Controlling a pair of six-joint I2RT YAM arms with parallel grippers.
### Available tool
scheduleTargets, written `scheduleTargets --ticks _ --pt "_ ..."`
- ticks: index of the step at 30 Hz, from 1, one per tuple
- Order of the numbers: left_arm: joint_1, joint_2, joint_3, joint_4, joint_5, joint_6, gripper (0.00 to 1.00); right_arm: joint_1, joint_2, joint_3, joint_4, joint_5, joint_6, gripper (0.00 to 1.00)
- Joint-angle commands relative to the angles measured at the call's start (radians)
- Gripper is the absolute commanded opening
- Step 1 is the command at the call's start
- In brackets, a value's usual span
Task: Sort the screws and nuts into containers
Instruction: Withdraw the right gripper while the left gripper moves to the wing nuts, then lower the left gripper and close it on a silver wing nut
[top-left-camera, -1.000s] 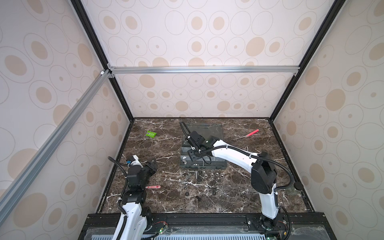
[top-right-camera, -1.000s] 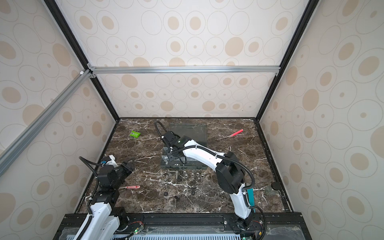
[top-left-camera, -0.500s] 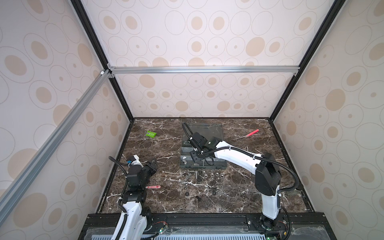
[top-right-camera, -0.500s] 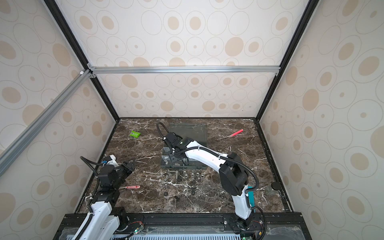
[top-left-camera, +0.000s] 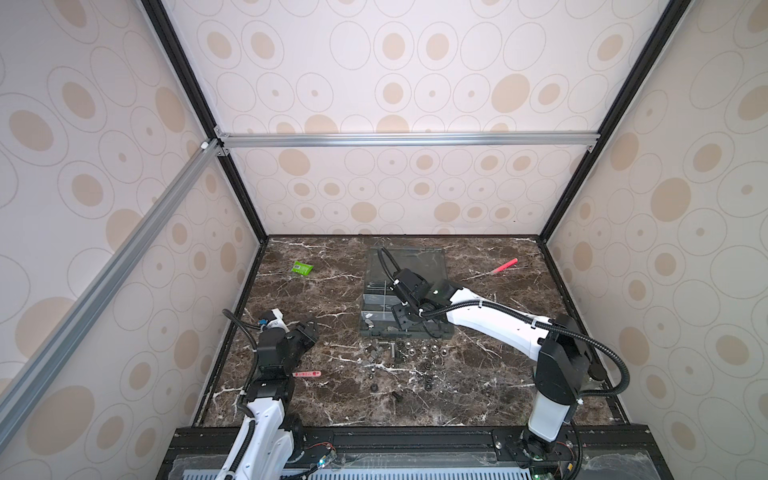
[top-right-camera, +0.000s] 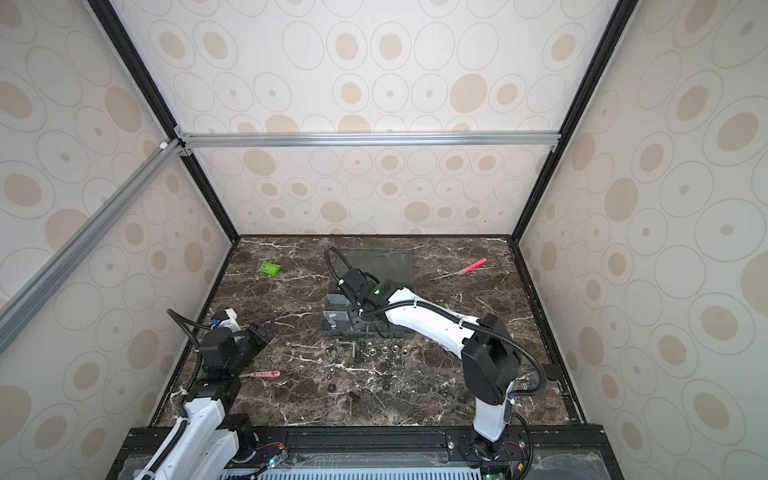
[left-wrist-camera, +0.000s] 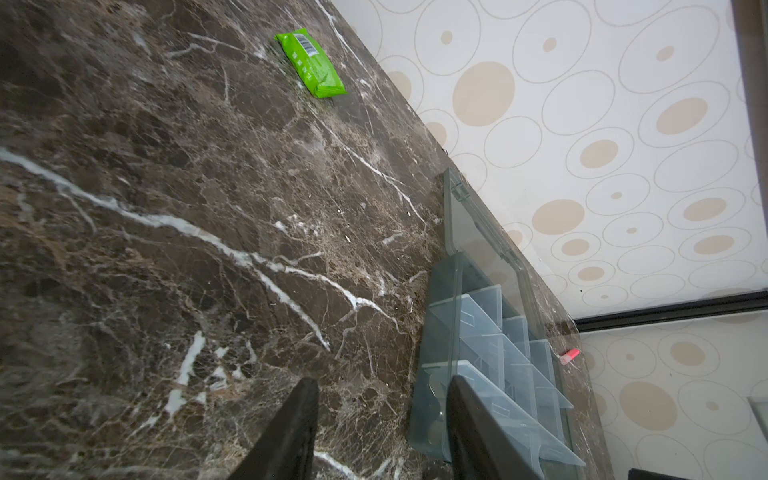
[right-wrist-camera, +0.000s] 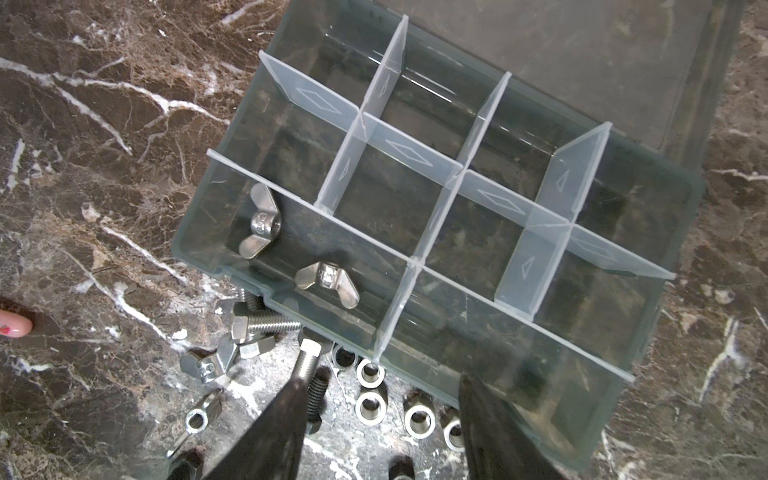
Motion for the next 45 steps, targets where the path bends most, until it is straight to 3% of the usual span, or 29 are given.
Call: scheduleTargets --ticks 1,15,29,45 --pt "-0.029 0.019 0.047 0.018 0.012 0.022 0.49 -0.010 -0.052 -0.029 -0.012 0.044 0.024 0.62" --pt "-0.164 0.112 0.167 -0.092 -0.004 0.236 0.46 -0.045 -0.224 -0.174 -0.047 0.160 0.091 0.63" --pt "-0.426 0.209 0.148 -0.107 -0.042 0.286 0.45 -0.050 -0.419 -0.408 -0.026 0.209 0.273 0.63" --pt "-0.641 0.393 0.195 -0.182 -0.109 0.372 0.42 -0.048 -0.597 -0.606 -0.020 0.232 0.461 0.62"
